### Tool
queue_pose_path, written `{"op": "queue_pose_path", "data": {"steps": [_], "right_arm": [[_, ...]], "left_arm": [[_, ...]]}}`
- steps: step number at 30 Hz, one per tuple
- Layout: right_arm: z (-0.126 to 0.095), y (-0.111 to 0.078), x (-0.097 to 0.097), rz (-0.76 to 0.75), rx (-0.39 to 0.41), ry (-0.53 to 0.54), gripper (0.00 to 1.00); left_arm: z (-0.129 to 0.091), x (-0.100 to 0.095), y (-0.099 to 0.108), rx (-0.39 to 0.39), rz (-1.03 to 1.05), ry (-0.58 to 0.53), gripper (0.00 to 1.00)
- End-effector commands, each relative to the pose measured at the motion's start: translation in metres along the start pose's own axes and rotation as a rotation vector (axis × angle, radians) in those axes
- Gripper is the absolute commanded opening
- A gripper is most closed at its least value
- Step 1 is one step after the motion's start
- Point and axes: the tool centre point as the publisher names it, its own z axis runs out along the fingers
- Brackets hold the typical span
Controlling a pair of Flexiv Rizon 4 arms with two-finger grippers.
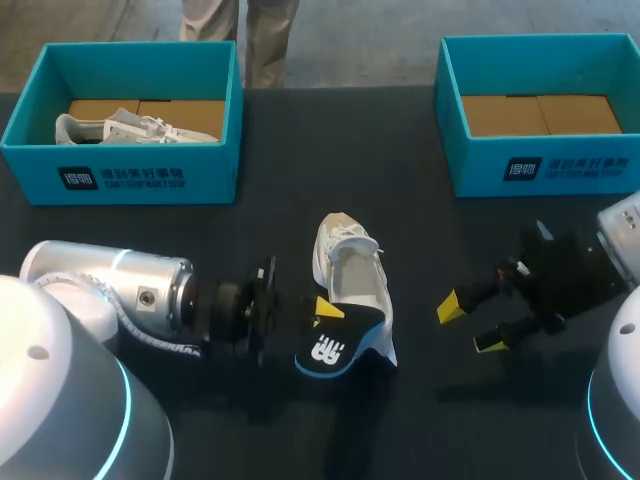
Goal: Take the shoe out of the shoebox, open the shoe tongue, remove and reinsert the insole, then place the shoe into the shoebox
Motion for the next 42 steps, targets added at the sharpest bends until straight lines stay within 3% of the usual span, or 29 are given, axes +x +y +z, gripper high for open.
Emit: {"op": "queue_pose_path", "data": {"steps": [1,25,42], "right_arm": [[0.003,-0.004,-0.003,-0.001,-0.010,0.006,1.00],[0.003,-0.002,-0.002,-0.002,-0.007,0.015,1.00],[0.033,0.020,0.006,0.006,0.035,0.047,1.00]], "left_arm": [[0.005,0.009,-0.002,-0.005,0.022,-0.016,0.00],[0.013,0.004,0.009,-0.052,-0.018,-0.059,0.00],[0.012,0.001,0.017,-0.045,-0.022,-0.051,0.00]]}}
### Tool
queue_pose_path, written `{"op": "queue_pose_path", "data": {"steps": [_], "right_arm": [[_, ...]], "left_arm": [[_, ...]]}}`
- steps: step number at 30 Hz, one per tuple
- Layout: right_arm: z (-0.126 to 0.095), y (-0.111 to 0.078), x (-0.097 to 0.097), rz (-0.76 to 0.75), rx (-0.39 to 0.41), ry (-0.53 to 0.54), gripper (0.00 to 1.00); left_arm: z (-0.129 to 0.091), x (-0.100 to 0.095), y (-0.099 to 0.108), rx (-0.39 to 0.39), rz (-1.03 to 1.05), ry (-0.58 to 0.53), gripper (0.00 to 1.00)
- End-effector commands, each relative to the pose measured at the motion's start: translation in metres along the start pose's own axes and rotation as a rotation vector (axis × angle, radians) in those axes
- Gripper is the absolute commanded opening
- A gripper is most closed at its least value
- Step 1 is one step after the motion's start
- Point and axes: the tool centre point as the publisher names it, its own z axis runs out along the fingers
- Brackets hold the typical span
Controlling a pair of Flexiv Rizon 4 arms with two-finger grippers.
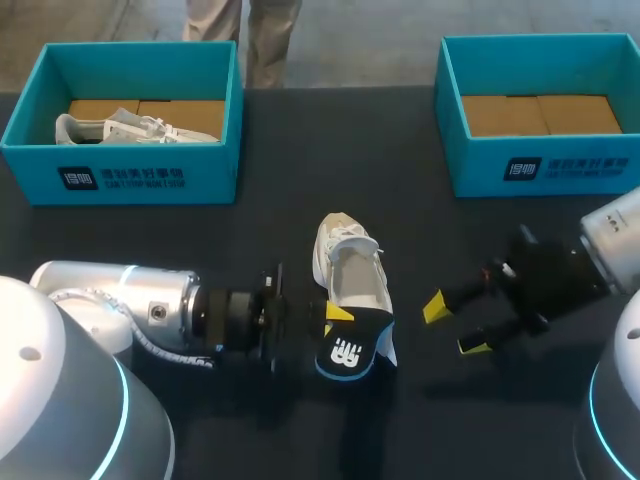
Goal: Take the shoe out of the shoebox, open the shoe tongue, remove and reinsert the insole, then place the shoe into the shoebox
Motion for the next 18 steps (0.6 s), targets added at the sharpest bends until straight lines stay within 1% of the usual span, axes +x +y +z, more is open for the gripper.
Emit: {"op": "queue_pose_path", "data": {"steps": [1,7,12,13,18], "right_arm": [[0.0161,0.0147,0.0001,-0.002,0.014,-0.003,1.00],[0.0235,0.0199,-0.0035,-0.004,0.015,0.010,1.00],[0.0252,0.0234,-0.0041,-0.006,0.014,0.016,1.00],[0.0248,0.0242,-0.0052,0.013,0.003,0.012,1.00],[0.0248,0.0242,-0.0052,0.013,0.003,0.012,1.00]], "left_arm": [[0.0006,-0.0019,0.0041,0.005,-0.001,0.000,0.00],[-0.0017,-0.0031,0.0059,-0.001,0.000,-0.008,0.00],[-0.0006,-0.0040,0.0084,-0.001,-0.002,-0.011,0.00],[-0.0002,-0.0042,0.0089,-0.001,0.000,-0.011,0.00],[-0.0015,-0.0031,0.0094,-0.001,0.009,-0.016,0.00]]}}
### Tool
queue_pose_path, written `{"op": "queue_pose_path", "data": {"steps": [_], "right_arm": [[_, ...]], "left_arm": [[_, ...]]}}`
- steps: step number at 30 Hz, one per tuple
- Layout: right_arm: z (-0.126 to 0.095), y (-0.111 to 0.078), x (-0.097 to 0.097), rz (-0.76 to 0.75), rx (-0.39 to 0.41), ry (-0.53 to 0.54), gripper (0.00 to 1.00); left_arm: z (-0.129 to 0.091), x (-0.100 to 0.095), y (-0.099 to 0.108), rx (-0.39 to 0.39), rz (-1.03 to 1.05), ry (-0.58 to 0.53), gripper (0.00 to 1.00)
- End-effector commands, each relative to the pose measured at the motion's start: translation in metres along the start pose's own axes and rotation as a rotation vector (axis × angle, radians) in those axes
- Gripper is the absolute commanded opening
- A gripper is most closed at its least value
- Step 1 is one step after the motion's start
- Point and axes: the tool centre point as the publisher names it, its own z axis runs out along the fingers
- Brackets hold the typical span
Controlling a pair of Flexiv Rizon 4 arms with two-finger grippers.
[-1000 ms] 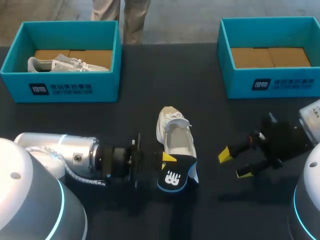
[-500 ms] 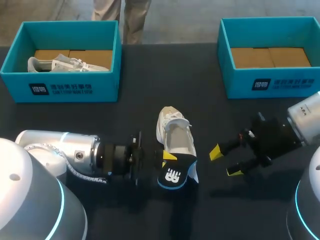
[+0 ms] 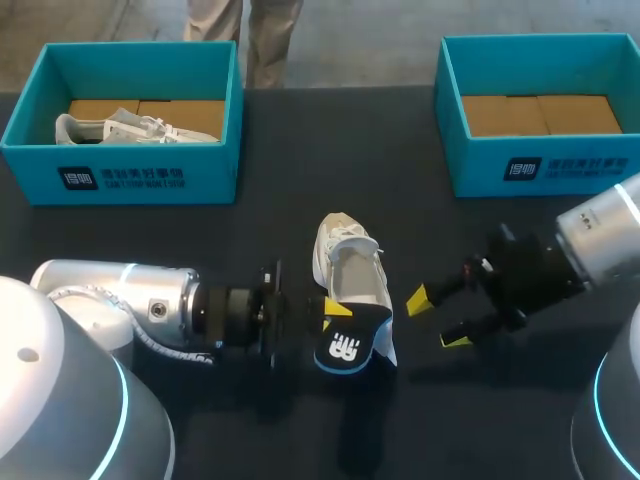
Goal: Take the shoe out of the shoebox, open the shoe tongue, remove and reinsert the insole, then place the shoe into the shoebox
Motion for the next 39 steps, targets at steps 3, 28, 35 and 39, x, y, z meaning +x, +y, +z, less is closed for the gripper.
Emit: {"op": "queue_pose_path", "data": {"steps": [3,28,35,39], "right_arm": [[0.003,0.001,0.001,0.002,-0.002,-0.004,1.00],[0.003,0.001,0.001,0.002,-0.002,-0.004,1.00],[0.003,0.001,0.001,0.002,-0.002,-0.004,1.00],[0.003,0.001,0.001,0.002,-0.002,-0.004,1.00]], "left_arm": [[-0.001,0.003,0.000,0.005,0.001,-0.011,0.00],[-0.014,-0.003,-0.002,0.027,-0.057,-0.018,0.00],[-0.014,-0.001,0.005,0.021,-0.068,-0.014,0.00],[-0.013,-0.001,0.009,0.013,-0.077,-0.015,0.00]]}}
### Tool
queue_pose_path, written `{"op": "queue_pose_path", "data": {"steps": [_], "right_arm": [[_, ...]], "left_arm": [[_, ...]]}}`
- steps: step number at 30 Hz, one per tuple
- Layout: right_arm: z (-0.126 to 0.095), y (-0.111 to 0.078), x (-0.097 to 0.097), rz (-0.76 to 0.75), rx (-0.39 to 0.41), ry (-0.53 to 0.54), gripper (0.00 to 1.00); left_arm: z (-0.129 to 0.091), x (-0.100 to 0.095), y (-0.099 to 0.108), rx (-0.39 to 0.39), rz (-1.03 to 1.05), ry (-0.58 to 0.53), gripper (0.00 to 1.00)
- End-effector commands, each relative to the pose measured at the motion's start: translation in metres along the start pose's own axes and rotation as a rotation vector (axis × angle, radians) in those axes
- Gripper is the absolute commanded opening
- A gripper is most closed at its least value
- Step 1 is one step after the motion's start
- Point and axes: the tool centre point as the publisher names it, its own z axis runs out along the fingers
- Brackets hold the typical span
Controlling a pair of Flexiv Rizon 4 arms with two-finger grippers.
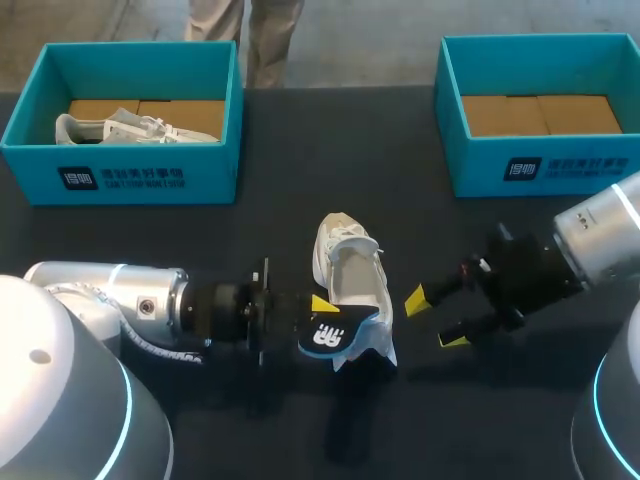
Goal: Take the shoe out of the shoebox, open the shoe tongue, remove and reinsert the insole, then place the shoe into the shoebox
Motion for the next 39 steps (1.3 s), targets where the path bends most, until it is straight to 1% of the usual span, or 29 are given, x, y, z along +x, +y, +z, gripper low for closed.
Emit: {"op": "queue_pose_path", "data": {"steps": [1,17,25,30,35,39], "right_arm": [[0.001,0.000,0.001,0.001,-0.002,-0.003,1.00],[0.001,0.000,0.001,0.001,-0.002,-0.003,1.00],[0.001,0.000,0.001,0.001,-0.002,-0.003,1.00],[0.001,0.000,0.001,0.001,-0.002,-0.003,1.00],[0.001,0.000,0.001,0.001,-0.002,-0.003,1.00],[0.001,0.000,0.001,0.001,-0.002,-0.003,1.00]], "left_arm": [[0.004,0.000,0.006,-0.004,-0.005,0.002,0.00],[0.009,0.001,0.014,-0.043,-0.023,0.002,0.00],[0.017,0.001,0.006,-0.029,-0.014,0.010,0.00],[0.014,0.000,0.006,-0.040,-0.017,0.009,0.00],[0.017,0.000,0.000,-0.027,-0.006,0.009,0.00],[0.017,-0.001,0.003,-0.042,-0.020,0.012,0.00]]}}
